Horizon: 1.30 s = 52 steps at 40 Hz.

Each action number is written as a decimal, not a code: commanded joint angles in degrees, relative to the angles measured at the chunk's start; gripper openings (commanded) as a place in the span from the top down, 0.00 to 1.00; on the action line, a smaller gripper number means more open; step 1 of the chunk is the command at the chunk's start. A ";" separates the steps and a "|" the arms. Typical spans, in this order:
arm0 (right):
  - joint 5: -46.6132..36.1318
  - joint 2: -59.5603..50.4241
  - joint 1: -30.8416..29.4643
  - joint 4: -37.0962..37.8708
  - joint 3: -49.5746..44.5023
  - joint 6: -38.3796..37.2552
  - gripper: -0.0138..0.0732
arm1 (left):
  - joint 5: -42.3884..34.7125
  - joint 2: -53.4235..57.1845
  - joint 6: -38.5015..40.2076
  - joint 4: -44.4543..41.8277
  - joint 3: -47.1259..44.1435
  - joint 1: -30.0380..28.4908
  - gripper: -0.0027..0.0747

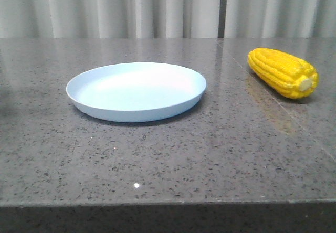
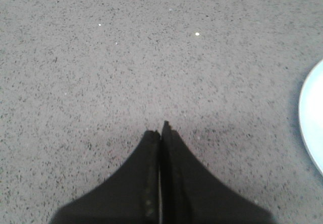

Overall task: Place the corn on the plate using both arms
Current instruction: 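Move the right gripper over the yellow corn cob and grasp it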

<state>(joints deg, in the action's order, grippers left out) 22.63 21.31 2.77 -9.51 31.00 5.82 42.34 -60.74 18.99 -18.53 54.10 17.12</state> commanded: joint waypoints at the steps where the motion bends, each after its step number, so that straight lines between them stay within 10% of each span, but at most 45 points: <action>1: -4.41 0.84 -0.49 -0.31 2.01 0.12 0.16 | -7.90 7.13 0.93 -0.53 -3.87 -0.15 0.99; 25: -4.41 0.84 -0.43 -0.31 2.01 0.12 0.16 | -17.39 50.78 -3.21 -1.12 -30.94 -0.15 0.99; 52: 2.56 17.05 -0.43 -0.44 10.25 0.12 0.16 | -17.39 54.21 -3.21 -1.12 -31.41 -0.15 0.99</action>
<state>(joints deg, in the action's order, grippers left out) 26.67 31.63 2.77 -9.51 36.05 5.82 29.39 -5.87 15.92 -19.14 21.23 17.12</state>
